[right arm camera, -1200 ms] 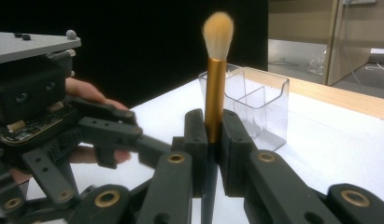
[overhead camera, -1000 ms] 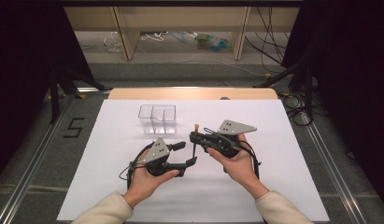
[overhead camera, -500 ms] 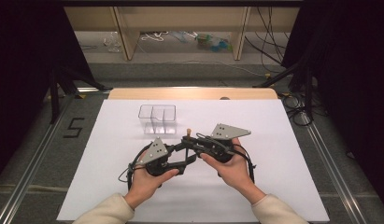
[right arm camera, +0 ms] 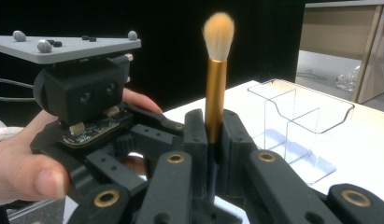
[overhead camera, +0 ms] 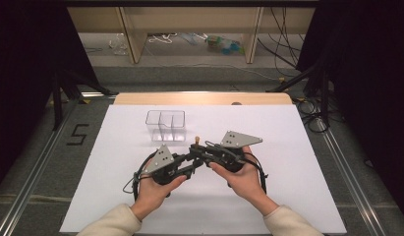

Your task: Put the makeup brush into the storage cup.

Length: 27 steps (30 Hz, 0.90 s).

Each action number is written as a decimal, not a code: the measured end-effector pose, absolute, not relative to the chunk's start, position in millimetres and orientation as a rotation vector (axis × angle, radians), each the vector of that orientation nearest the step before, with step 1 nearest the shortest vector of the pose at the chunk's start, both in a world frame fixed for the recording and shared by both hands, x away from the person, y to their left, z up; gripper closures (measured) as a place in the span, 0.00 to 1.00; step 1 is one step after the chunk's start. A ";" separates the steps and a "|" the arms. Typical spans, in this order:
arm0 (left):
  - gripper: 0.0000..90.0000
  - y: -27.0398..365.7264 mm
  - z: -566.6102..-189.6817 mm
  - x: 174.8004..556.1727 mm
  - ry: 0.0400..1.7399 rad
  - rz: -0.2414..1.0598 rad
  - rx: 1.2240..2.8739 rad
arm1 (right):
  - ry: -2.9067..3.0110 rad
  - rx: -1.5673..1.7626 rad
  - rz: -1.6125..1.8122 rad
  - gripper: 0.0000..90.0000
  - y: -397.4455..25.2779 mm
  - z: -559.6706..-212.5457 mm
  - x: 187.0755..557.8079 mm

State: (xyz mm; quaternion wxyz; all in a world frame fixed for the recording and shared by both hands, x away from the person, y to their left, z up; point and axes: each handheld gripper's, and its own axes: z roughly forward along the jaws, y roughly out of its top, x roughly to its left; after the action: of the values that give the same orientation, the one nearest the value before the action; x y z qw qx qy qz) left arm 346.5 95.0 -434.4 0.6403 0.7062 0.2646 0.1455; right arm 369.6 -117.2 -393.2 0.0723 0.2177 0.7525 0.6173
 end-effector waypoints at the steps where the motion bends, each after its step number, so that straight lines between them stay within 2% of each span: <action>1: 0.79 95.2 -434.4 346.6 0.607 0.330 1.610 | 2.260 0.652 1.856 0.93 -117.1 -393.2 369.6; 7: 0.90 95.1 -434.9 346.7 0.607 0.326 1.614 | 2.253 0.653 1.857 0.93 -116.5 -393.5 369.1; 18: 0.92 95.9 -432.5 346.5 0.599 0.344 1.629 | 2.243 0.646 1.863 0.91 -116.3 -393.5 369.3; 25: 0.92 98.9 -431.5 347.9 0.601 0.363 1.631 | 2.224 0.633 1.875 0.70 -117.8 -392.5 370.7; 26: 0.92 99.2 -431.4 347.6 0.609 0.361 1.630 | 2.224 0.633 1.875 0.70 -117.8 -392.5 370.7; 27: 0.92 100.4 -431.0 348.2 0.605 0.371 1.633 | 2.221 0.634 1.871 0.63 -119.6 -391.2 370.9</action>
State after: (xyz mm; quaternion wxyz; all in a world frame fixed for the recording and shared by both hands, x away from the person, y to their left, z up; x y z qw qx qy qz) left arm 348.2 100.4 -431.0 0.6292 0.7128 0.2640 0.1622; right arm 370.9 -119.6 -391.2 0.0846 0.2125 0.7445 0.6272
